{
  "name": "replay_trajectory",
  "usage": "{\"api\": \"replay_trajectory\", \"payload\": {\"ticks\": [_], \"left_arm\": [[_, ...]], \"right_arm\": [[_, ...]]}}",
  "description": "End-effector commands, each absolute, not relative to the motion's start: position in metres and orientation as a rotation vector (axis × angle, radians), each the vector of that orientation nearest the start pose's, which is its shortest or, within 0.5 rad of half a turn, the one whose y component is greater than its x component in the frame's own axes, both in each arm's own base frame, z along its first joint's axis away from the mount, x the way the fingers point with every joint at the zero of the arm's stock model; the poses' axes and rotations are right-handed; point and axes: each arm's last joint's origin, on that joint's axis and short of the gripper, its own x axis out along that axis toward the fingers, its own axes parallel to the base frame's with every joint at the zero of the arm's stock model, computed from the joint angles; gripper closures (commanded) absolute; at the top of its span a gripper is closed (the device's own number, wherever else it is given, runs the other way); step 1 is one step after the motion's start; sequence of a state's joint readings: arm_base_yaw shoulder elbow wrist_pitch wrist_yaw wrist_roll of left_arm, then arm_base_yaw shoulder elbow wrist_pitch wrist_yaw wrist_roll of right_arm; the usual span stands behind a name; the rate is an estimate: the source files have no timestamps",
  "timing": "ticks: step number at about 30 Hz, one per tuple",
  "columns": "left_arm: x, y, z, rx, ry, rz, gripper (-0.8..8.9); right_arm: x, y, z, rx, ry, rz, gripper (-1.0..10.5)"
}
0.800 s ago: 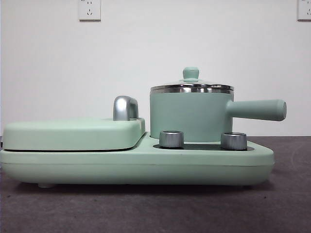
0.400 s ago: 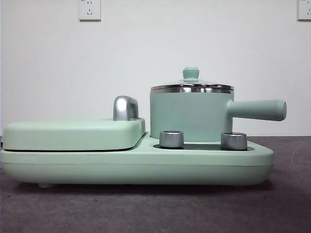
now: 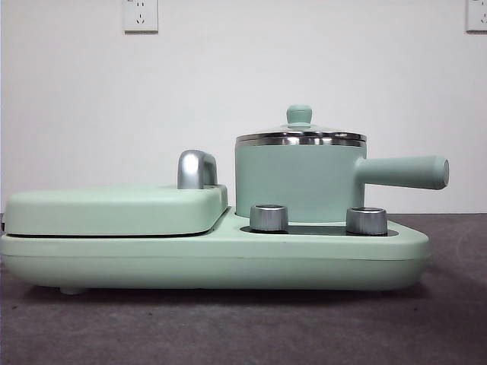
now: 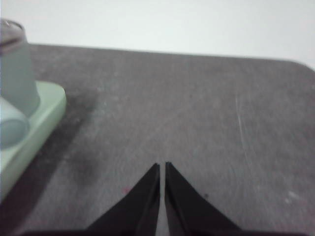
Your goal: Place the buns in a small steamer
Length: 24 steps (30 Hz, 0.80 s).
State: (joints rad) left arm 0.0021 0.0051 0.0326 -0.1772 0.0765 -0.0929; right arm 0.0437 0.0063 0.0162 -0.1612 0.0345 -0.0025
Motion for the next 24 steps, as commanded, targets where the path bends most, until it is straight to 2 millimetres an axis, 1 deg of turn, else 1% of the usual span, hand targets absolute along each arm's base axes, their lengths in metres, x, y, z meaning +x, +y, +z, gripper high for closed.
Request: {"api": "replay_trajectory", "payload": {"ticks": [1, 8, 13, 24], "left_arm": [[0.0955, -0.0018, 0.1502, -0.090, 0.178, -0.063, 8.07], [0.0955, -0.0018, 0.1502, -0.090, 0.178, -0.063, 8.07], [0.0955, -0.0018, 0.1502, -0.090, 0.178, -0.063, 8.07], [0.0955, -0.0018, 0.1502, -0.090, 0.178, -0.063, 8.07]], "right_arm": [[0.0958, 0.0026, 0.1505, 0.014, 0.165, -0.010, 9.3], [0.0958, 0.0025, 0.1505, 0.020, 0.165, -0.013, 9.3], [0.0958, 0.0025, 0.1505, 0.054, 0.164, -0.015, 9.3], [0.0960, 0.0025, 0.1523, 0.055, 0.148, -0.015, 9.3]]}}
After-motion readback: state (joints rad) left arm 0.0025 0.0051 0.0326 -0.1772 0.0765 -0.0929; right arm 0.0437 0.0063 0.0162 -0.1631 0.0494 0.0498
